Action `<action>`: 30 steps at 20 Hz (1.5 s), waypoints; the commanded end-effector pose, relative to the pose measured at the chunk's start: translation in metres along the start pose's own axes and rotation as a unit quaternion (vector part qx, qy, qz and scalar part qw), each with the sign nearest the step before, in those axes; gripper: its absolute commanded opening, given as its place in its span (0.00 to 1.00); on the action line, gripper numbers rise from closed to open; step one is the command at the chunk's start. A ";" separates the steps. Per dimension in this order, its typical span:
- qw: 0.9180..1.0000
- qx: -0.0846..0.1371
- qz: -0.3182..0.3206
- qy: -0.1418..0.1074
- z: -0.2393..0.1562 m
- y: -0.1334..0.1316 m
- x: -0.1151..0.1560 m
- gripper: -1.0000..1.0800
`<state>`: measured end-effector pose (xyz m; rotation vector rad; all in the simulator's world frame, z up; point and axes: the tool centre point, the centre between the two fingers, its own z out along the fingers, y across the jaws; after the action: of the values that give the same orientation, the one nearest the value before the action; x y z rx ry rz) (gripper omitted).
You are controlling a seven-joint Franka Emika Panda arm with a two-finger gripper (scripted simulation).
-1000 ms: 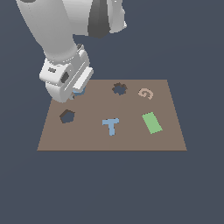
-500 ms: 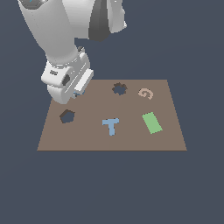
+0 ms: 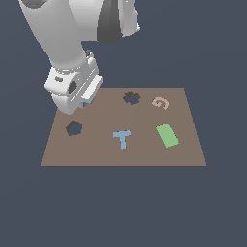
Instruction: Insert a designated object into the corresponding slot on a board.
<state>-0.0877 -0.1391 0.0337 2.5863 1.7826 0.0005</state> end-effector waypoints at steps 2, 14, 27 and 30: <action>1.000 0.000 0.001 0.000 0.000 0.000 0.000 0.00; 0.998 0.000 0.068 0.000 -0.001 0.010 0.009 0.00; 0.966 0.000 0.259 0.000 -0.003 0.045 0.027 0.00; 0.948 0.000 0.319 0.000 -0.004 0.058 0.029 0.00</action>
<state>-0.0295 -0.1313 0.0368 2.9908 0.9606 0.0005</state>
